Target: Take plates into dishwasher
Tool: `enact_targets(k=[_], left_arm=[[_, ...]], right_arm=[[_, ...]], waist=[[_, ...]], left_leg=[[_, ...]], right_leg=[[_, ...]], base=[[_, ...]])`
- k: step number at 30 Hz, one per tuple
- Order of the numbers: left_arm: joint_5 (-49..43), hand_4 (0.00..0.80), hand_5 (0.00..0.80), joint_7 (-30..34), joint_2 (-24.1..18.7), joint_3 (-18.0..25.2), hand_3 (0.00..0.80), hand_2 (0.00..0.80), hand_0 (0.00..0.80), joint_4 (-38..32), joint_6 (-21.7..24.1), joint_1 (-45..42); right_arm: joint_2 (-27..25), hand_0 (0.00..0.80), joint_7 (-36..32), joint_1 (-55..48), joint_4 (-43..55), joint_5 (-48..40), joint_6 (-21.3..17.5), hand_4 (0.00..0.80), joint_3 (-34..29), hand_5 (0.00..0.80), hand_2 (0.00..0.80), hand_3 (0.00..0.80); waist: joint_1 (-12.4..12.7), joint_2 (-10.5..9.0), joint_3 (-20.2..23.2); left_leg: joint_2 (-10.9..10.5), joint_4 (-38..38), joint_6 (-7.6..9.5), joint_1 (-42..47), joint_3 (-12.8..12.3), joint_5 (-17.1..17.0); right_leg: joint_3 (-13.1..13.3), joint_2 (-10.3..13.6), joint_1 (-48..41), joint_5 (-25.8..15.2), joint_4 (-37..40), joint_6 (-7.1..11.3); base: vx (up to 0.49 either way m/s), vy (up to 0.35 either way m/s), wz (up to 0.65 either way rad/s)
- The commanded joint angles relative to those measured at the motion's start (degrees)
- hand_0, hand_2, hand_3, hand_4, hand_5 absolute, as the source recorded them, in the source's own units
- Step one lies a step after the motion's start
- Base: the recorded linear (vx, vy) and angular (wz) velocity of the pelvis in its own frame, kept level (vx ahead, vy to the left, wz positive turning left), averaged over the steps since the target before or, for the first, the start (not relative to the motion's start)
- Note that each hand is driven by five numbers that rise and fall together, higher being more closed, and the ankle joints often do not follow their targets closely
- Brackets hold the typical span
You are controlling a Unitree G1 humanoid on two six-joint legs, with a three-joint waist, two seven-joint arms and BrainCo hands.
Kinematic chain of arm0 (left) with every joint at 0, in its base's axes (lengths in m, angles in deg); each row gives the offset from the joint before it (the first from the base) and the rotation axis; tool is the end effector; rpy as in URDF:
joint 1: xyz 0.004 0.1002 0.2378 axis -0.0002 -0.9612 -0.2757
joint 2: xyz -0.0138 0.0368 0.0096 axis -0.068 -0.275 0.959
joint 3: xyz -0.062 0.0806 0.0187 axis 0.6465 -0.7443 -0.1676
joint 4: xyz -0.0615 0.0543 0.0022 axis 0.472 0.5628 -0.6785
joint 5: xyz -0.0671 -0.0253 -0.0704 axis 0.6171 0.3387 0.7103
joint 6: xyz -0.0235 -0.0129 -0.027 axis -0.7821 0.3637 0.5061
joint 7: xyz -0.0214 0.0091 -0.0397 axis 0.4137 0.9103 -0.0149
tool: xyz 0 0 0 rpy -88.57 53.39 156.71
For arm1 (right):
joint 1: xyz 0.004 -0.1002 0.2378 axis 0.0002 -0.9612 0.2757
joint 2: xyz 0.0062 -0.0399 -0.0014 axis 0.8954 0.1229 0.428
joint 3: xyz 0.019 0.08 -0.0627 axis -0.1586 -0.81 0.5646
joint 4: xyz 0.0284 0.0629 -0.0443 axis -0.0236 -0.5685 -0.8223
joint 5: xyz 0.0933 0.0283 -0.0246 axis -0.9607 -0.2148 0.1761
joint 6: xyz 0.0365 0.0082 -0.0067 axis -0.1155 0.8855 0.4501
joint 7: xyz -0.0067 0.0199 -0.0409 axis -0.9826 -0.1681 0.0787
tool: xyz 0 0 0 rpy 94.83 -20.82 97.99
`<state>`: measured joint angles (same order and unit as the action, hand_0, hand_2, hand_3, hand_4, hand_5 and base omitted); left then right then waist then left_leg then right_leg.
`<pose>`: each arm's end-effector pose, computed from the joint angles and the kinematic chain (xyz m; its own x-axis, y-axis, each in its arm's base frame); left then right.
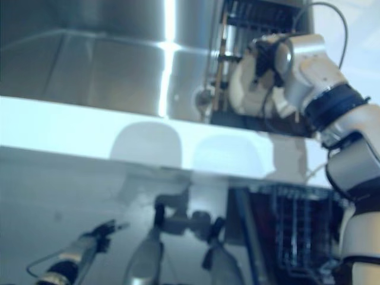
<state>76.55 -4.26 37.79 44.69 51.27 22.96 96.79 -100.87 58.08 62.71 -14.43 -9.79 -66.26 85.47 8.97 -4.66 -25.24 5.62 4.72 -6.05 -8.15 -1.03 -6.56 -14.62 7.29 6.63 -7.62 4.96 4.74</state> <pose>0.1766 0.2763 -0.0495 0.5918 0.2249 -0.7741 -0.0112 0.9625 0.2710 0.3476 -0.1859 0.3383 0.9964 -0.0369 -0.0765 -0.0809 -0.1399 -0.9869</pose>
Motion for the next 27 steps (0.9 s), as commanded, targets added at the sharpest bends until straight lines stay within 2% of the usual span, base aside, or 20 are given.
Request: enact_targets(k=[1, 6, 10, 15, 18, 24, 27], left_arm=[[1.65, 0.000, 0.000, -1.12, -2.96, -1.11, 0.000, 0.000, 0.000, 0.78, 1.02, 2.26], [2.57, 0.000, 0.000, -1.51, -3.65, -0.40, 0.000, 0.000, 0.000, 0.02, 0.53, 1.90], [1.70, 0.000, 0.000, -1.24, -3.75, 0.47, 0.000, 0.000, 0.000, -0.20, 1.19, 1.06], [2.48, 0.000, 0.000, -0.81, -4.31, 0.18, 0.000, 0.000, 0.000, 0.03, 1.52, 1.36], [1.92, 0.000, 0.000, -0.85, -4.10, -0.23, 0.000, 0.000, 0.000, -0.07, 1.51, 1.08], [1.07, 0.000, 0.000, -1.79, -3.52, -1.09, 0.000, 0.000, 0.000, -0.46, 1.95, 0.03], [0.91, 0.000, 0.000, -2.24, -3.29, -1.00, 0.000, 0.000, 0.000, -0.83, 1.64, -0.63]], right_arm=[[-4.86, 0.000, -2.07, 8.14, -4.73, 3.25, 3.32, 0.000, 5.66, 0.000, 0.000, 0.000], [-6.91, 0.000, -5.35, 8.26, -6.67, 3.92, 4.38, 0.000, 6.35, 0.000, 0.000, 0.000], [-8.97, 0.000, -7.78, 7.20, -7.51, 3.28, 3.23, 0.000, 6.78, 0.000, 0.000, 0.000], [-8.77, 0.000, 4.54, 8.33, -6.51, 0.75, -1.01, 0.000, 6.82, 0.000, 0.000, 0.000], [-7.98, 0.000, 9.89, 11.22, -5.65, 3.38, -2.14, 0.000, 7.65, 0.000, 0.000, 0.000], [-9.50, 0.000, 22.60, 16.40, -3.22, 7.06, -2.02, 0.000, 8.91, 0.000, 0.000, 0.000], [-11.02, 0.000, 26.11, 17.45, -0.52, 8.83, -1.51, 0.000, 8.54, 0.000, 0.000, 0.000]], waist=[[1.04, -1.49, -3.09], [0.92, -2.10, -3.61], [0.80, -2.41, -3.83], [0.40, -2.21, -3.58], [0.54, -2.05, -2.57], [-0.11, -2.43, 0.76], [-0.64, -2.50, 2.13]], left_leg=[[-2.34, 0.28, 3.04, -0.07, -2.62, 1.70], [-2.01, 0.28, 2.92, -0.37, -3.04, 1.56], [-1.93, 0.28, 2.91, -0.27, -3.04, 1.63], [-1.97, 0.28, 2.96, 0.32, -3.30, 1.86], [-2.10, 0.28, 3.02, 0.99, -3.00, 2.18], [-2.44, 0.28, 3.27, 2.31, -2.75, 2.99], [-2.56, 0.28, 3.36, 2.90, -2.76, 3.27]], right_leg=[[0.45, 1.57, 0.18, 0.53, -1.83, 4.00], [0.32, 1.44, 0.43, 0.18, -1.57, 4.18], [0.15, 1.43, 0.43, 0.11, -1.53, 4.24], [0.51, 1.46, 0.08, 0.04, -1.34, 4.39], [0.44, 1.51, -0.71, 0.38, -1.43, 4.43], [0.83, 1.34, -2.02, 0.82, -1.31, 4.50], [1.06, 1.21, -2.64, 0.93, -1.11, 4.62]], base=[[0.000, 0.000, 0.00], [0.000, 0.000, 0.00], [0.000, 0.000, 0.00], [0.000, 0.000, 0.00], [0.000, 0.000, 0.00], [0.000, 0.000, 0.00], [0.000, 0.000, 0.00]])
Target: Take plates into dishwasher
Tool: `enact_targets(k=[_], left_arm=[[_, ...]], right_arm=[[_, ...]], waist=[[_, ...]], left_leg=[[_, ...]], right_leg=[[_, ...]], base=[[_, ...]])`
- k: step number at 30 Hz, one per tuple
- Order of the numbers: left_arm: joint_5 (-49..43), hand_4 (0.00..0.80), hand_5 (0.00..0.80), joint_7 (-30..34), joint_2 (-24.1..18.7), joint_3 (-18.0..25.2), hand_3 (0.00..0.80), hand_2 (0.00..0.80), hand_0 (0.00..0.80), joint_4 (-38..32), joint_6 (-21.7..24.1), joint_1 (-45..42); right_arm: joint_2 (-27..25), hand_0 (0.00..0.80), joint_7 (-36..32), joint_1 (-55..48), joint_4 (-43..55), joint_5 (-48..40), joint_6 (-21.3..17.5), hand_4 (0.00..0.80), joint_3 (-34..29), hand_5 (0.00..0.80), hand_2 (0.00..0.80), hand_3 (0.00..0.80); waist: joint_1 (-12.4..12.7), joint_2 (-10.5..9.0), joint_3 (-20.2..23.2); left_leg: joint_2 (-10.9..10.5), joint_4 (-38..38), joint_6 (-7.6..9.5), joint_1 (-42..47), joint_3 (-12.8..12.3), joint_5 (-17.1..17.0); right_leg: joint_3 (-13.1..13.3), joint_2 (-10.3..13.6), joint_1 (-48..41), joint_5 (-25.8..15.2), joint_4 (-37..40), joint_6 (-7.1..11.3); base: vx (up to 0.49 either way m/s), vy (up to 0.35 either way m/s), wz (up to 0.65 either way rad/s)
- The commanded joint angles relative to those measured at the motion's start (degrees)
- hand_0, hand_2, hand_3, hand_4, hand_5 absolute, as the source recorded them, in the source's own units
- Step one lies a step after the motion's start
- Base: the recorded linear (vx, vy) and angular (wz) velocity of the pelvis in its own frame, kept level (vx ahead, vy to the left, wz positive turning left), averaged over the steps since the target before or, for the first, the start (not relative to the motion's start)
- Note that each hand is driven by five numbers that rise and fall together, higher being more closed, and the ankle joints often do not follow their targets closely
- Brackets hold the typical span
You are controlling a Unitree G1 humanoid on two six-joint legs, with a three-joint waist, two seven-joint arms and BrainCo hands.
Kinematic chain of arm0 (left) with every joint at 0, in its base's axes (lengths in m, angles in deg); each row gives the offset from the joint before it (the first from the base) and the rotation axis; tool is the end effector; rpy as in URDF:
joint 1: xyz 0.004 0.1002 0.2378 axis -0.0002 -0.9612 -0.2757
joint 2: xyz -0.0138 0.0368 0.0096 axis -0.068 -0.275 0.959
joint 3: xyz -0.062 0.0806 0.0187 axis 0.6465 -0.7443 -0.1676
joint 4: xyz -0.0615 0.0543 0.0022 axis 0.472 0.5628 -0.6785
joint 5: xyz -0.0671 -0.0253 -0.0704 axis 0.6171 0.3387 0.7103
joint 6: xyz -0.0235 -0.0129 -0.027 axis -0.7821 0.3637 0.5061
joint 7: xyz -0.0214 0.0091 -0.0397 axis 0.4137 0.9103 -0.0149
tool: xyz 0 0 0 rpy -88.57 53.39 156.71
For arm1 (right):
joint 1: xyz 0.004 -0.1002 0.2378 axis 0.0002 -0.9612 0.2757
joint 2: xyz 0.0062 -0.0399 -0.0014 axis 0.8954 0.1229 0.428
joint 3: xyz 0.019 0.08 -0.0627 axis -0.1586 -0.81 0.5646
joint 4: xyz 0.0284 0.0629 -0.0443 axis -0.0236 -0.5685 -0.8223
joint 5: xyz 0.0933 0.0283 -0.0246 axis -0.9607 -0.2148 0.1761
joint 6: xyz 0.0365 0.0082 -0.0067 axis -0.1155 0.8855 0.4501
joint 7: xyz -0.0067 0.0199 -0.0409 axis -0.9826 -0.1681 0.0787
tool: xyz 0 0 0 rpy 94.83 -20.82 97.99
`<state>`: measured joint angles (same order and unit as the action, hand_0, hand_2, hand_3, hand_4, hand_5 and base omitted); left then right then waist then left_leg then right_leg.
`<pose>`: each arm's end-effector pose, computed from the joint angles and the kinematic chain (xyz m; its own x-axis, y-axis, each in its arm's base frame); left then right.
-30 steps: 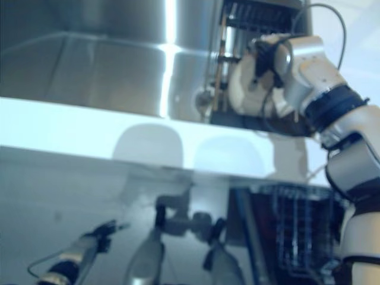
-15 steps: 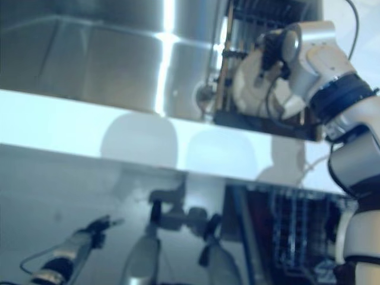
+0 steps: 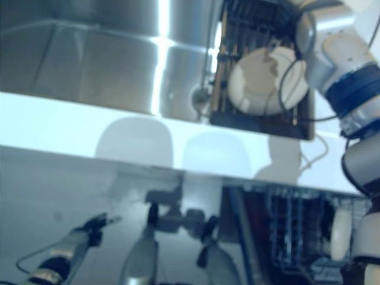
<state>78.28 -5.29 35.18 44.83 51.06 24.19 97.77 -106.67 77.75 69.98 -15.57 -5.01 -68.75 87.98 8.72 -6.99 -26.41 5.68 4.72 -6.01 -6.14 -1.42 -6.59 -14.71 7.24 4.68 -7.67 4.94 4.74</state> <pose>0.1829 0.2890 -0.0388 0.6255 0.2690 -0.7324 -0.0526 0.9511 0.3044 0.3297 -0.2061 0.3824 0.9199 -0.0256 0.3914 0.3695 -0.2778 -0.8867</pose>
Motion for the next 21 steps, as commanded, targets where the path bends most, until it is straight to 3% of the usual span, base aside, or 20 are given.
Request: enact_targets(k=[1, 4, 7, 12, 13, 21], left_arm=[[-0.77, 0.000, 0.000, -1.42, -0.50, -1.18, 0.000, 0.000, 0.000, -0.63, 0.38, -2.01], [-0.68, 0.000, 0.000, -1.43, -0.05, -1.18, 0.000, 0.000, 0.000, -0.59, 0.81, -2.65], [-0.79, 0.000, 0.000, -1.08, 0.17, -0.98, 0.000, 0.000, 0.000, -0.71, 1.04, -3.22], [-0.54, 0.000, 0.000, -0.36, -0.04, -1.07, 0.000, 0.000, 0.000, -0.05, 2.00, -3.46], [-0.65, 0.000, 0.000, -0.25, -0.03, -0.98, 0.000, 0.000, 0.000, -0.16, 1.92, -3.52], [-1.66, 0.000, 0.000, 0.28, 0.65, 0.06, 0.000, 0.000, 0.000, -0.46, 1.84, -4.11]], right_arm=[[-6.12, 0.000, 7.22, 10.48, 2.62, 4.17, 1.65, 0.000, 5.64, 0.000, 0.000, 0.000], [-7.81, 0.000, 7.54, 9.95, 5.65, 2.78, 2.31, 0.000, 4.42, 0.000, 0.000, 0.000], [-8.96, 0.800, 5.54, 8.37, 6.95, 4.11, 0.94, 0.800, 3.67, 0.800, 0.800, 0.800], [-9.03, 0.800, 4.57, 6.46, 6.85, 4.58, -2.43, 0.800, 3.40, 0.800, 0.800, 0.800], [-9.09, 0.000, 4.19, 5.79, 7.23, 3.43, -3.90, 0.000, 2.97, 0.000, 0.000, 0.000], [-11.32, 0.000, 2.65, -2.39, 11.78, 7.96, -12.97, 0.000, -0.96, 0.000, 0.000, 0.000]], waist=[[-0.76, -0.18, 4.04], [-1.53, -0.10, 5.52], [-2.02, 0.09, 6.71], [-2.49, 0.17, 8.00], [-2.54, 0.18, 8.34], [-3.02, 0.35, 9.75]], left_leg=[[-2.70, 0.28, 3.36, 1.20, -2.45, 3.40], [-2.79, 0.28, 3.36, 1.80, -2.63, 3.74], [-2.87, 0.28, 3.36, 2.34, -2.73, 3.92], [-2.69, 0.28, 3.20, 3.16, -3.08, 4.17], [-2.63, 0.28, 3.13, 3.33, -3.07, 4.29], [-2.54, 0.28, 2.95, 4.33, -3.39, 4.61]], right_leg=[[1.31, 1.24, -0.96, 1.04, -1.04, 4.67], [1.73, 1.23, -1.38, 1.22, -0.90, 4.78], [2.04, 1.16, -1.82, 1.28, -0.59, 4.80], [2.38, 0.99, -2.34, 1.35, -0.28, 4.76], [2.41, 0.88, -2.53, 1.48, -0.22, 4.71], [2.42, 0.82, -3.54, 2.01, 0.06, 4.66]], base=[[0.000, 0.000, 0.00], [0.000, 0.000, 0.00], [-0.023, 0.004, -0.01], [-0.039, -0.003, -0.07], [-0.030, -0.019, -0.05], [-0.017, -0.003, -0.03]])
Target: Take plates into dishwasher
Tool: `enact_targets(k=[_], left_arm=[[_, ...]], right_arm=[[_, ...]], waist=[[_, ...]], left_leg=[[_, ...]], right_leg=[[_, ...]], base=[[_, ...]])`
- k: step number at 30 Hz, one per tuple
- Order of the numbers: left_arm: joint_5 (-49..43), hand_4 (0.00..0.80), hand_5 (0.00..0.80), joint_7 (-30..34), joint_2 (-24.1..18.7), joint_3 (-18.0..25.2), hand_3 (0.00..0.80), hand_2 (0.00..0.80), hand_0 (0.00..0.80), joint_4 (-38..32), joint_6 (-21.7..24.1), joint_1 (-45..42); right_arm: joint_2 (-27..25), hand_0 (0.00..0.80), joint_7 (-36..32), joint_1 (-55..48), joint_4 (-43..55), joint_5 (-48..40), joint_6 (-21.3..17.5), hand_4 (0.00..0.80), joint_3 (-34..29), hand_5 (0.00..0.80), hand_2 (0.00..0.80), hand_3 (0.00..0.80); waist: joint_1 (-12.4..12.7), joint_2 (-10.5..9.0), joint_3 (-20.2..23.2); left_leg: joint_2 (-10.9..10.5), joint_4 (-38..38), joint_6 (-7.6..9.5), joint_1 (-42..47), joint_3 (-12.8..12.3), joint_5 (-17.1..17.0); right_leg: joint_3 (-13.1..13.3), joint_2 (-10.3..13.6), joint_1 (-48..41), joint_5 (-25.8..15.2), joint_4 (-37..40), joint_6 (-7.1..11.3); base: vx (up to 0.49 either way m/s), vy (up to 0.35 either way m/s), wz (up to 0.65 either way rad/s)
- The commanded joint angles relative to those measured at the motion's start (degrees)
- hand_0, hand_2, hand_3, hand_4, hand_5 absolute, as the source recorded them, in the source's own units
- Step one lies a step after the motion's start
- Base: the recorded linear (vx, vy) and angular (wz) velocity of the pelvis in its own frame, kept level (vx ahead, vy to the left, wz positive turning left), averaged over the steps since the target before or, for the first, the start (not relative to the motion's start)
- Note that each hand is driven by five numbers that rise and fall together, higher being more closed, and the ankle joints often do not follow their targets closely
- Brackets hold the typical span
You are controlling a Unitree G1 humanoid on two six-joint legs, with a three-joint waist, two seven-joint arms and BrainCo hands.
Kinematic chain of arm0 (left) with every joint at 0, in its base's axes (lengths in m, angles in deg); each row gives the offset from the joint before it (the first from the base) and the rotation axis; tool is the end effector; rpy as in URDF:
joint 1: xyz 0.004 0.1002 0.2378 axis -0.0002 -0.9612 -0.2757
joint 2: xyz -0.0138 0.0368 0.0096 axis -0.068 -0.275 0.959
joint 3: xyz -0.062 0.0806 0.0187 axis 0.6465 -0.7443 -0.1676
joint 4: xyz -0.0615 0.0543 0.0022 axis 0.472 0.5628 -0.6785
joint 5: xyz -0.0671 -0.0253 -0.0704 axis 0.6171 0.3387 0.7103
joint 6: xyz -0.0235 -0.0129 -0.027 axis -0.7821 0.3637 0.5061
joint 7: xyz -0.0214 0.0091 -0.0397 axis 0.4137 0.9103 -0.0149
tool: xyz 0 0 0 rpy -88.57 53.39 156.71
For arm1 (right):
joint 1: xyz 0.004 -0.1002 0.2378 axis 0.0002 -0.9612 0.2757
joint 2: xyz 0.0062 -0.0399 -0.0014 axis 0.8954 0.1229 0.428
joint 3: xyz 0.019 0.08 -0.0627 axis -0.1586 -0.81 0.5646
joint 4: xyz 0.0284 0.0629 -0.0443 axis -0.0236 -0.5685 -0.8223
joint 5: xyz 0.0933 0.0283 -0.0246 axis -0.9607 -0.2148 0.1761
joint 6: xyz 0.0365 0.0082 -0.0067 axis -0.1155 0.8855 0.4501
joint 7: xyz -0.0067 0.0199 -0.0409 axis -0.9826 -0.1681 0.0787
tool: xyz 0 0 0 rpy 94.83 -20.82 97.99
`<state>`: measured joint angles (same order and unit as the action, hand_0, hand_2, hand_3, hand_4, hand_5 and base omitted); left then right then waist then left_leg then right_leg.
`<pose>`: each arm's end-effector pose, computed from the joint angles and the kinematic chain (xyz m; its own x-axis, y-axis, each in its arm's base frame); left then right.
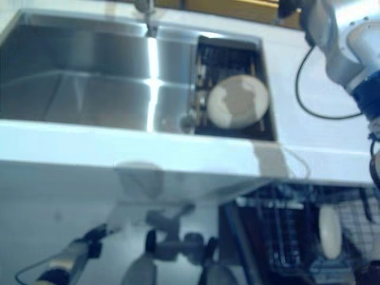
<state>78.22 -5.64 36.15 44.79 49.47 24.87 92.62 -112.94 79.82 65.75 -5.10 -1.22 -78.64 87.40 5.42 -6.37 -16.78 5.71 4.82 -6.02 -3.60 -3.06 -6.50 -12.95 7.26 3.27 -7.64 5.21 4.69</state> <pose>0.1580 0.2855 -0.0529 0.5845 0.2617 -0.7681 -0.0432 0.9553 0.2926 0.3183 -0.2057 0.3685 0.9103 0.2070 0.3584 0.4122 -0.3772 -0.8293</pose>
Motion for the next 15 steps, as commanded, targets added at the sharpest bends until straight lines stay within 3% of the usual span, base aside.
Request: enact_targets(k=[1, 15], left_arm=[[-1.71, 0.000, 0.000, 0.98, -0.39, 0.37, 0.000, 0.000, 0.000, 1.08, 1.33, 1.04], [-2.15, 0.000, 0.000, 2.44, -0.23, 1.88, 0.000, 0.000, 0.000, 0.90, 1.77, 1.31]], right_arm=[[-5.46, 0.000, 0.45, 0.55, 2.29, 5.20, -4.32, 0.000, -0.99, 0.000, 0.000, 0.000], [-9.23, 0.000, 1.32, -12.86, 6.97, 10.94, -13.38, 0.000, -8.16, 0.000, 0.000, 0.000]], waist=[[0.20, -0.10, 0.13], [-1.15, 0.80, 0.29]], left_leg=[[-2.59, 0.18, 2.96, 1.79, -1.79, 4.51], [-2.43, 0.18, 3.01, 2.73, -2.33, 4.73]], right_leg=[[0.69, 0.81, -2.12, 2.02, -0.21, 4.70], [1.15, 1.15, -2.71, 2.28, -0.21, 4.68]], base=[[-0.053, 0.013, -0.02], [-0.008, 0.002, 0.00]])
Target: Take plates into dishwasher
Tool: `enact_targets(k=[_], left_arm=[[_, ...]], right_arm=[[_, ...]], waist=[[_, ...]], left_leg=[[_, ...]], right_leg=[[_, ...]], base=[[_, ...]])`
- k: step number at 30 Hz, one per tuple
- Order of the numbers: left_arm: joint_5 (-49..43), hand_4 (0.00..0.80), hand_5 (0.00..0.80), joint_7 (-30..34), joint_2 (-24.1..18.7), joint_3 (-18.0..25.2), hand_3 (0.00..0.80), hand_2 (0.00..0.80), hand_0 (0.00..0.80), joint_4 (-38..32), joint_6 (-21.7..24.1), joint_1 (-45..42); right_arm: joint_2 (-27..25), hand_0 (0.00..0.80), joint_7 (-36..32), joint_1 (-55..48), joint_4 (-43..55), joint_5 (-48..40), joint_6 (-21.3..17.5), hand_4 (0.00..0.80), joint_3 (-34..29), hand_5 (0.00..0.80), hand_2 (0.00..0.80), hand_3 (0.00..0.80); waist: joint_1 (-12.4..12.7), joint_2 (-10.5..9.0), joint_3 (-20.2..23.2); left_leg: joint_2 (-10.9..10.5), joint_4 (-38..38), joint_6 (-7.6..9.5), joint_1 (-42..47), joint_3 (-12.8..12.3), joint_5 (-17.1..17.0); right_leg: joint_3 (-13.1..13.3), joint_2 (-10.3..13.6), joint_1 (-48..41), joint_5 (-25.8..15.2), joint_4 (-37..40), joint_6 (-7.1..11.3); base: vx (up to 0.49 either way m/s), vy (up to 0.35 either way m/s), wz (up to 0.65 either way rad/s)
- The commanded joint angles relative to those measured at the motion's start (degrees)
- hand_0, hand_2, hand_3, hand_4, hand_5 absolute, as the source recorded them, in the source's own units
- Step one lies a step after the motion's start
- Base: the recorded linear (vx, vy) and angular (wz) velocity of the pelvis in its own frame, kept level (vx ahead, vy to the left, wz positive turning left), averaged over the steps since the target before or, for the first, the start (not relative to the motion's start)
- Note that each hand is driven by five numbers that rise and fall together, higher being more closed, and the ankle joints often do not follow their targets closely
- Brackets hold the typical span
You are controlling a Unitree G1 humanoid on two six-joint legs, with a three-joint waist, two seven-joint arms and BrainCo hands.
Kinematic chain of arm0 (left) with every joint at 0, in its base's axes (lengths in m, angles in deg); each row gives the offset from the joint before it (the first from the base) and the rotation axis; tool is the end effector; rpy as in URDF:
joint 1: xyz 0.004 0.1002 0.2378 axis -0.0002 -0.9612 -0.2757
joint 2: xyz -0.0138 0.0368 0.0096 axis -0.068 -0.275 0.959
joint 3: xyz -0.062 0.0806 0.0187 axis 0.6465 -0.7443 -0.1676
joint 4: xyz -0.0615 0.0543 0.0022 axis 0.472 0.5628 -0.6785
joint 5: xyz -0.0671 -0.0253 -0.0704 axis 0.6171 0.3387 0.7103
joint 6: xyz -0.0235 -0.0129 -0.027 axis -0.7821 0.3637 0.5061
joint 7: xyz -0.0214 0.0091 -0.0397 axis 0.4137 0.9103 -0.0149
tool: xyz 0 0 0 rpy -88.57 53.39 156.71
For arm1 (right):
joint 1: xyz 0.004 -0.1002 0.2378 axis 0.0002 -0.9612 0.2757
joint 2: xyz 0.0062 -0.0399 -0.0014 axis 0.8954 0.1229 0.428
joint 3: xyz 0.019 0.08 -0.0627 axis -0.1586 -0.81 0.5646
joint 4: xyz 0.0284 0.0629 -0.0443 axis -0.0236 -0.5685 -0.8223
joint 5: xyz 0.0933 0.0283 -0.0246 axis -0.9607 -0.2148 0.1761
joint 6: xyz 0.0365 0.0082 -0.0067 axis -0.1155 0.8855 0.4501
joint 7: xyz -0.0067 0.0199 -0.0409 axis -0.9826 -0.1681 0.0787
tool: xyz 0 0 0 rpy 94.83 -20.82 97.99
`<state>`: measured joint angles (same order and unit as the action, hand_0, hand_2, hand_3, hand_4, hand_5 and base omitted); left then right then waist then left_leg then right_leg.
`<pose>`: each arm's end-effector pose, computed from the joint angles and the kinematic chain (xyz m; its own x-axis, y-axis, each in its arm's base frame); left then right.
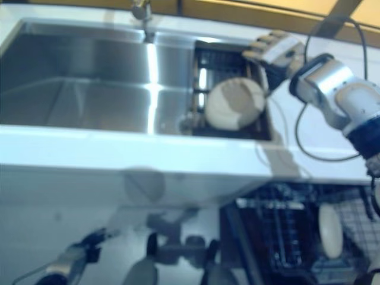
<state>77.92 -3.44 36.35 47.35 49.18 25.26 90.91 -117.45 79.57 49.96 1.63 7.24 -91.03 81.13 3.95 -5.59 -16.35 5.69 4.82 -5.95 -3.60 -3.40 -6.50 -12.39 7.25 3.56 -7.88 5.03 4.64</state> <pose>0.1500 0.2898 -0.0545 0.5786 0.2438 -0.7783 -0.0586 0.9642 0.2584 0.3152 -0.2245 0.3060 0.9308 0.3462 0.1173 0.2890 -0.5004 -0.8161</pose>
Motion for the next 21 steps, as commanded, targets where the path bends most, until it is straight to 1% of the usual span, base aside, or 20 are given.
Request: enact_targets(k=[1, 4, 8, 15, 21], left_arm=[[-1.78, 0.000, 0.000, 0.21, -0.41, -0.66, 0.000, 0.000, 0.000, 1.29, 1.43, 3.06], [-1.56, 0.000, 0.000, 0.02, -0.17, -0.56, 0.000, 0.000, 0.000, 1.12, 1.37, 3.15], [-1.49, 0.000, 0.000, -0.16, 0.22, -0.02, 0.000, 0.000, 0.000, 1.01, 1.43, 2.88], [-1.36, 0.000, 0.000, -0.09, 0.12, 0.49, 0.000, 0.000, 0.000, 0.99, 1.40, 2.91], [-1.26, 0.000, 0.000, -0.08, 0.15, 0.56, 0.000, 0.000, 0.000, 0.67, 1.01, 3.29]], right_arm=[[-4.85, 0.000, 1.90, 2.67, 0.27, 2.94, -1.44, 0.000, -2.07, 0.000, 0.000, 0.000], [-5.05, 0.000, 2.78, 2.65, 0.93, 5.81, -3.16, 0.000, -2.04, 0.000, 0.000, 0.000], [-5.47, 0.000, 2.86, 1.01, 3.01, 8.27, -4.54, 0.000, -3.20, 0.000, 0.000, 0.000], [-6.30, 0.000, 2.47, -1.49, 6.70, 8.34, -5.45, 0.000, -4.69, 0.000, 0.000, 0.000], [-5.86, 0.000, 2.42, -2.28, 8.05, 7.15, -4.95, 0.000, -5.80, 0.000, 0.000, 0.000]], waist=[[0.27, 0.02, -0.16], [0.11, 0.09, -0.22], [-0.14, 0.18, -0.25], [-0.34, 0.04, -0.36], [-0.32, 0.27, -0.71]], left_leg=[[-2.40, 0.18, 2.92, 2.67, -2.02, 4.68], [-2.37, 0.18, 2.85, 2.43, -2.13, 4.60], [-2.30, 0.18, 2.75, 2.22, -2.24, 4.46], [-2.15, 0.18, 2.70, 1.87, -2.48, 4.22], [-2.13, 0.18, 2.75, 1.66, -2.45, 4.13]], right_leg=[[0.62, 1.11, -2.93, 2.49, -0.03, 4.72], [0.67, 1.08, -2.66, 2.50, -0.03, 4.73], [0.65, 1.04, -2.50, 2.52, -0.03, 4.74], [0.50, 1.00, -2.20, 2.38, -0.03, 4.83], [0.45, 1.07, -1.97, 2.27, -0.03, 4.81]], base=[[-0.040, 0.005, -0.06], [-0.035, 0.008, -0.10], [-0.016, 0.006, -0.03], [0.000, 0.000, 0.00], [0.000, 0.000, 0.00]])
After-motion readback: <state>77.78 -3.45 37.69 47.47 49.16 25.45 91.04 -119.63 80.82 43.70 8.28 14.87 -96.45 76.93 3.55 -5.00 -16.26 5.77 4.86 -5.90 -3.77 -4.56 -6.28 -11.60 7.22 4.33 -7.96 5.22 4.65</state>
